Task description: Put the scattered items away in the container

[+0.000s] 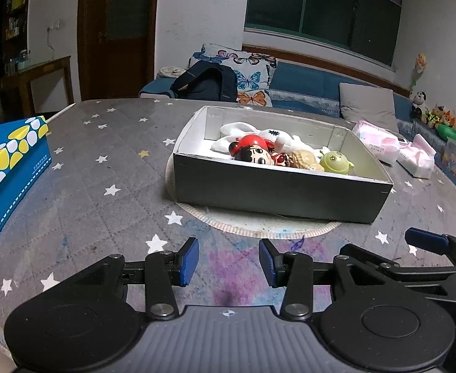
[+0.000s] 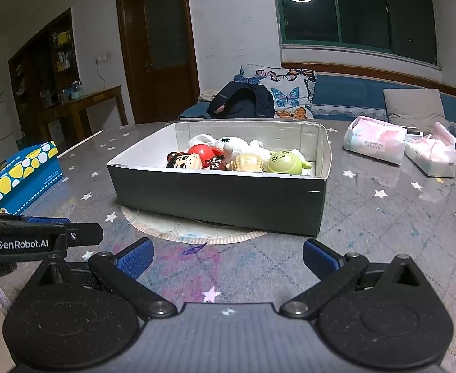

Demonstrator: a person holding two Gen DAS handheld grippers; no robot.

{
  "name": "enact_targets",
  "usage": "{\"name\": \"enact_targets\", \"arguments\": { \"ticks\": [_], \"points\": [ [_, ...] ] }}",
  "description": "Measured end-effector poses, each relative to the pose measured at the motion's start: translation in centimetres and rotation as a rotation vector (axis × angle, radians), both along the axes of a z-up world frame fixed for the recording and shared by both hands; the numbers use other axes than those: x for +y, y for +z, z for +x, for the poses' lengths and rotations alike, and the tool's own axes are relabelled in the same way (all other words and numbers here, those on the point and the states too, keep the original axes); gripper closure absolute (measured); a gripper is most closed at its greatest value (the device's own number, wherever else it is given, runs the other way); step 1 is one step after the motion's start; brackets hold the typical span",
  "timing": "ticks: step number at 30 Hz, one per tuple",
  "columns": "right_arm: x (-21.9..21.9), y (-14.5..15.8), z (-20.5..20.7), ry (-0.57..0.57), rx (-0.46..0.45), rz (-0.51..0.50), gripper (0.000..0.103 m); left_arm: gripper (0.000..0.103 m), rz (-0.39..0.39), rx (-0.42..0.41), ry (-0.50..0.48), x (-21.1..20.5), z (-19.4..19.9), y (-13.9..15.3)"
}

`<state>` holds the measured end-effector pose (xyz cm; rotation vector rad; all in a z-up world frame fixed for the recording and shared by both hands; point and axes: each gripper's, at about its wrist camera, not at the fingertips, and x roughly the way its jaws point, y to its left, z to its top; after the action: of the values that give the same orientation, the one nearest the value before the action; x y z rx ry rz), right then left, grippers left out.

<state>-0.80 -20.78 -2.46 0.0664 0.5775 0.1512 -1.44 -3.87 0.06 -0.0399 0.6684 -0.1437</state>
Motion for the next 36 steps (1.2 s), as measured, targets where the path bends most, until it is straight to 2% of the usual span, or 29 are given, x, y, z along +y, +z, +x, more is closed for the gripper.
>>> {"name": "enact_targets", "arguments": {
  "ticks": [17, 36],
  "points": [
    [0.0, 0.2, -0.9, -0.012, -0.014, 0.003, 0.000, 0.059, 0.039, -0.015, -0.027, -1.3, -1.4, 0.2],
    [0.2, 0.3, -1.2, -0.015, -0.008, -0.001, 0.000, 0.059, 0.068, -0.013, -0.016, -1.6, -1.5, 0.0]
  ]
}}
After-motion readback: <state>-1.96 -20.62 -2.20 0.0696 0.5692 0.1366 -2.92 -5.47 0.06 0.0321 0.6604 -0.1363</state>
